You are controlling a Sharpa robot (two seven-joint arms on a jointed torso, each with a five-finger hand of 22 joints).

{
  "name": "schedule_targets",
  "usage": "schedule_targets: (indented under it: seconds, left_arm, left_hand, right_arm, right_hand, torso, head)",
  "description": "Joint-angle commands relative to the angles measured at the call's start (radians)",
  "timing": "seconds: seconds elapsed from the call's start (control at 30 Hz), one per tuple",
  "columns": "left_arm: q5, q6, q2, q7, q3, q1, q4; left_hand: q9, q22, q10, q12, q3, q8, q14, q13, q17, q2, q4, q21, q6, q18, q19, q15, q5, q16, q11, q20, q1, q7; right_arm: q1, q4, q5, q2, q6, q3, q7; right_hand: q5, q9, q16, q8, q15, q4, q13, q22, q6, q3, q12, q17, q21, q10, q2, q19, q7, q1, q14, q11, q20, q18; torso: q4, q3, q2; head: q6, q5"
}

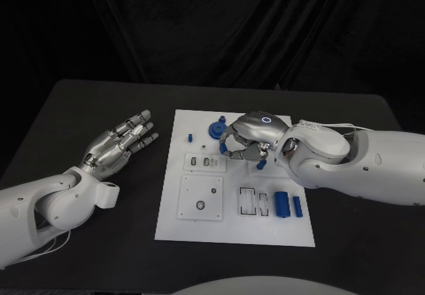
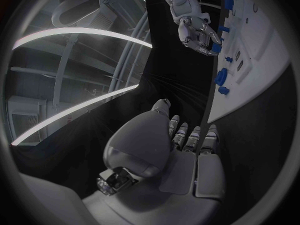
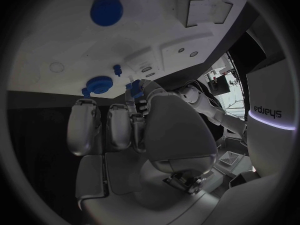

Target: Assemble the parts on the task board

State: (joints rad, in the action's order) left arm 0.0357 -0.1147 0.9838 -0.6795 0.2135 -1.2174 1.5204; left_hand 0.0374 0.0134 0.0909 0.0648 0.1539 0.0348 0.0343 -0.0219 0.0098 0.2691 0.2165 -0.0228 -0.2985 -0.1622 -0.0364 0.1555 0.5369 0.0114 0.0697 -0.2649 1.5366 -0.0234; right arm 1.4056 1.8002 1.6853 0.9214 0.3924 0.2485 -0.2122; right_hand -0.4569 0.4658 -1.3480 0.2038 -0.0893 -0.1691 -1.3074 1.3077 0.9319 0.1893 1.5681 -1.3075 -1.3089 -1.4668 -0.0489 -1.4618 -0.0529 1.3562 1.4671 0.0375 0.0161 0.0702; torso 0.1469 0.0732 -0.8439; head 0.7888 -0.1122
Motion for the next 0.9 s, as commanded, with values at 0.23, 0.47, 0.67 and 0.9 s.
schedule_targets:
  seconds: [0.23, 0.47, 0.67, 0.9]
  left_arm:
    - [0.001, -0.013, -0.003, -0.111, -0.001, 0.001, 0.000]
    - [0.001, -0.015, -0.006, -0.111, -0.001, 0.001, -0.002]
    - [0.001, -0.015, -0.005, -0.110, -0.001, 0.001, -0.002]
    - [0.001, -0.016, -0.005, -0.110, -0.001, 0.001, -0.002]
  left_hand:
    - [0.001, 0.002, 0.000, 0.005, -0.003, 0.005, -0.001, -0.002, 0.002, -0.003, -0.001, -0.006, 0.000, -0.017, 0.002, 0.009, 0.004, 0.004, 0.005, -0.007, 0.008, -0.006]
    - [0.001, 0.001, -0.001, 0.005, -0.005, 0.005, -0.001, -0.002, 0.001, -0.003, -0.003, -0.006, 0.000, -0.017, 0.002, 0.009, 0.004, 0.004, 0.005, -0.008, 0.007, -0.006]
    - [0.001, 0.001, -0.001, 0.005, -0.005, 0.005, -0.001, -0.002, 0.001, -0.003, -0.003, -0.006, 0.000, -0.017, 0.002, 0.009, 0.004, 0.004, 0.005, -0.008, 0.007, -0.006]
    - [0.001, 0.001, -0.001, 0.005, -0.005, 0.005, -0.001, -0.002, 0.001, -0.003, -0.003, -0.006, 0.000, -0.017, 0.002, 0.009, 0.004, 0.004, 0.005, -0.008, 0.007, -0.006]
  right_arm:
    - [-0.028, -0.014, 0.042, -0.030, -0.040, -0.001, -0.024]
    - [-0.044, -0.019, 0.044, -0.043, -0.057, -0.001, -0.026]
    - [-0.051, -0.026, 0.045, -0.049, -0.065, -0.001, -0.029]
    - [-0.054, -0.031, 0.055, -0.055, -0.069, -0.001, -0.033]
  right_hand:
    - [-0.005, 0.014, -0.013, 0.003, -0.006, 0.006, -0.263, 0.147, 0.002, 0.002, 0.003, -0.102, -0.010, -0.104, 0.000, -0.009, -0.004, 0.008, 0.071, -0.004, -0.001, -0.012]
    - [-0.005, 0.015, -0.015, 0.003, -0.005, 0.007, -0.263, 0.148, 0.001, 0.003, 0.003, -0.104, -0.012, -0.104, -0.001, -0.010, -0.005, 0.007, 0.071, -0.004, 0.000, -0.013]
    - [-0.003, 0.016, -0.015, 0.002, -0.004, 0.008, -0.263, 0.148, 0.000, 0.003, 0.003, -0.103, -0.011, -0.104, -0.002, -0.010, -0.007, 0.006, 0.072, -0.006, 0.000, -0.012]
    - [0.001, 0.017, -0.014, 0.000, -0.003, 0.012, -0.263, 0.147, -0.004, 0.006, 0.003, -0.103, -0.008, -0.104, -0.002, -0.009, -0.009, 0.006, 0.072, -0.007, 0.001, -0.012]
  torso:
    - [-0.0035, -0.0001, -0.001]
    - [-0.0021, -0.0009, -0.001]
    - [-0.0036, -0.0008, -0.001]
    - [-0.0027, -0.0005, -0.001]
  head:
    - [0.008, 0.011]
    - [0.011, 0.010]
    - [0.014, 0.014]
    - [0.017, 0.013]
